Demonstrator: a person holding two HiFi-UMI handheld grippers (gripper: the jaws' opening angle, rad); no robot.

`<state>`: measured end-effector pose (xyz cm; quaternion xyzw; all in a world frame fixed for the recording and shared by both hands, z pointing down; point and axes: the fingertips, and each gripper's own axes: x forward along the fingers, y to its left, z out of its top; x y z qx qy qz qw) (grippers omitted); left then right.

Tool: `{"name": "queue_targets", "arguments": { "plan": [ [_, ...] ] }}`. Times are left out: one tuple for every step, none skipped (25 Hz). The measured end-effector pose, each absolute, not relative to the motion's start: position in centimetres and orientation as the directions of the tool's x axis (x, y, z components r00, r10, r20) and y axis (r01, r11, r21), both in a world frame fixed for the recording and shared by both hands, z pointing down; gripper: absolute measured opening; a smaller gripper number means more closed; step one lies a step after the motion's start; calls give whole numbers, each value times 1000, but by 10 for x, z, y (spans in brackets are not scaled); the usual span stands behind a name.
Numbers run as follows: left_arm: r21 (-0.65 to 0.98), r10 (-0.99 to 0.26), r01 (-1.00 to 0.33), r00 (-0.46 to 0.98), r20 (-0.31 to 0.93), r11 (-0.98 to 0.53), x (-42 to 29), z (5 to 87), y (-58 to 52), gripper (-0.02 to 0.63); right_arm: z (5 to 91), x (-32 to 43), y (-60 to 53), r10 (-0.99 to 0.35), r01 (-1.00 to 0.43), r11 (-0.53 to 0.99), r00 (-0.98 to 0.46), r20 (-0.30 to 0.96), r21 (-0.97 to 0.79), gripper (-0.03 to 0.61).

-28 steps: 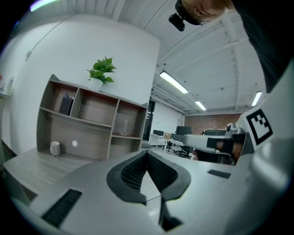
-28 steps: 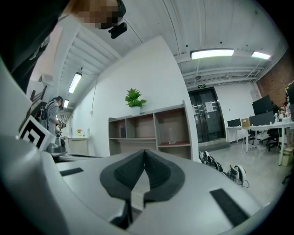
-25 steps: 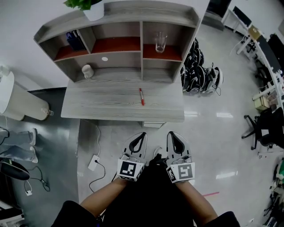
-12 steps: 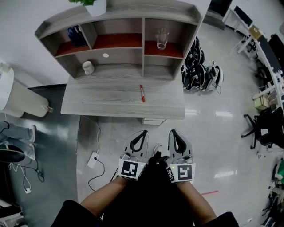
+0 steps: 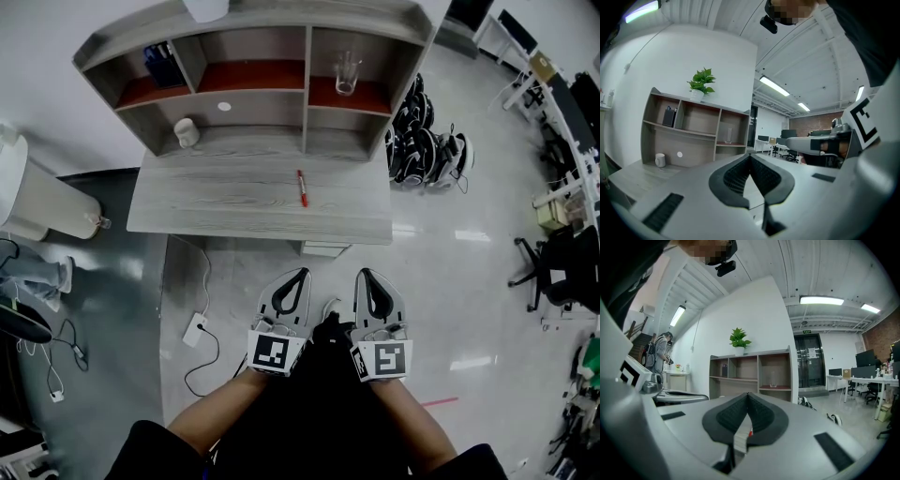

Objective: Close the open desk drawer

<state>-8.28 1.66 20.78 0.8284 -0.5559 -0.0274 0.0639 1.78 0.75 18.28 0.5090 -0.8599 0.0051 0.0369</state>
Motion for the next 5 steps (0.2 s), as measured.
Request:
{"name": "queue_targets", "arguments": {
  "plan": [
    [135, -923, -916, 384, 24, -378, -82, 208, 16, 14, 184, 17, 7, -875, -876, 482, -479, 71, 28, 15],
    [131, -921, -915, 388, 22, -382, -82, 208, 16, 14, 184, 17, 6, -875, -876, 481, -478, 75, 29, 15],
    [127, -920, -914, 391, 22, -385, -81, 209, 15, 14, 185, 16, 5, -876, -877, 480, -476, 78, 31, 15],
    [124, -919, -914, 393, 22, -387, -81, 209, 15, 14, 185, 16, 4, -877, -878, 477, -474, 82, 34, 15],
    [122, -919, -913, 395, 22, -389, -80, 210, 14, 14, 185, 16, 3, -878, -879, 475, -471, 85, 36, 15]
  ]
}}
